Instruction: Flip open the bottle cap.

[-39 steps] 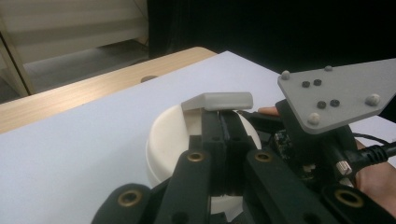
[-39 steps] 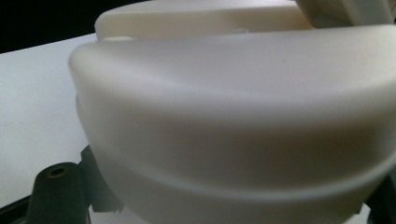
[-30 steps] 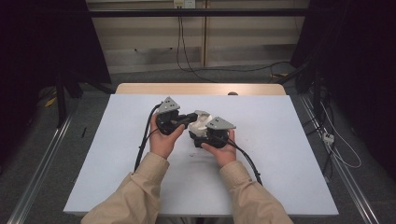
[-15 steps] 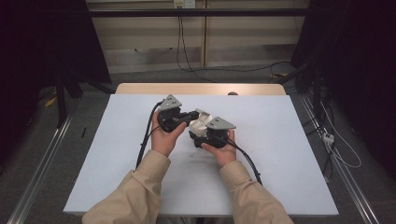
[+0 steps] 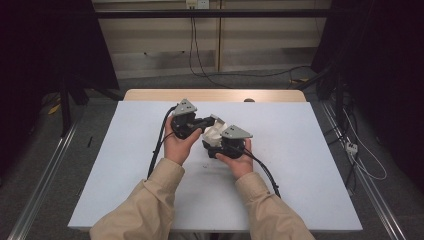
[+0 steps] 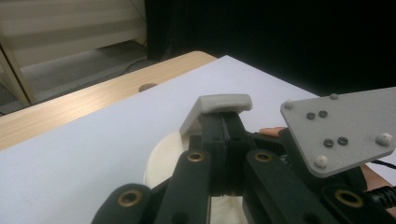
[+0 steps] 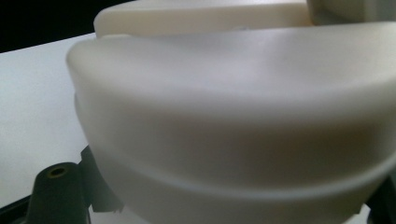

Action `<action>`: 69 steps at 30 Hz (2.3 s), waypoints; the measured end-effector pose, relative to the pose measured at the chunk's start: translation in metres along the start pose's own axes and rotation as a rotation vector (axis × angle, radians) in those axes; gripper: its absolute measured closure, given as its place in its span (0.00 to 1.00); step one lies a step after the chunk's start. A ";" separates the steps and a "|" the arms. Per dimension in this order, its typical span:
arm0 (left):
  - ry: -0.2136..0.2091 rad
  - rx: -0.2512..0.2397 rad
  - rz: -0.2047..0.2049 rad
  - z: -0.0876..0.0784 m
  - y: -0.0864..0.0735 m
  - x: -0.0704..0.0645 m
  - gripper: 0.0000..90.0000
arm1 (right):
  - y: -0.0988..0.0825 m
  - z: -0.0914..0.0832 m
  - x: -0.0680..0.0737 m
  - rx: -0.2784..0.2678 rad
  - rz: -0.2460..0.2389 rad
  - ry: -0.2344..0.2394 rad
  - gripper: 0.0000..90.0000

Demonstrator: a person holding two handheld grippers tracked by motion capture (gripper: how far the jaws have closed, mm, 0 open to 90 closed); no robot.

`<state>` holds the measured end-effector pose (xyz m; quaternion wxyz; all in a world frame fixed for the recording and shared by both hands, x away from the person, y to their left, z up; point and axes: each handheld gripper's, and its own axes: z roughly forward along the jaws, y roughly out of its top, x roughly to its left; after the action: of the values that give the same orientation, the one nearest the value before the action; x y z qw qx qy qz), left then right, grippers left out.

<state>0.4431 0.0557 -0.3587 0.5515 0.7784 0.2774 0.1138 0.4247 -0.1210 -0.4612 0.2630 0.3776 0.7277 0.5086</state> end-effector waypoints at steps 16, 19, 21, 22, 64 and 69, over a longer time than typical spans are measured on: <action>0.002 0.004 0.004 0.005 0.005 0.002 1.00 | 0.000 0.000 0.000 0.000 0.000 0.003 0.21; 0.005 0.005 0.005 0.006 0.005 0.002 1.00 | 0.000 0.000 -0.001 0.000 0.000 0.003 0.21; 0.004 0.004 0.004 0.006 0.005 0.002 1.00 | 0.000 0.000 -0.001 0.001 0.000 0.003 0.21; 0.003 0.004 0.002 0.006 0.005 0.002 1.00 | 0.000 0.000 -0.001 0.000 0.000 0.003 0.21; -0.006 -0.007 0.021 0.022 0.017 0.006 1.00 | -0.001 0.001 -0.001 -0.002 -0.006 -0.001 0.21; -0.005 -0.004 0.025 0.023 0.018 0.006 1.00 | -0.001 0.001 -0.001 -0.001 -0.004 0.002 0.21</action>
<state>0.4651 0.0363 -0.3515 0.5524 0.7809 0.2662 0.1193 0.4257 -0.1214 -0.4622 0.2636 0.3756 0.7286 0.5086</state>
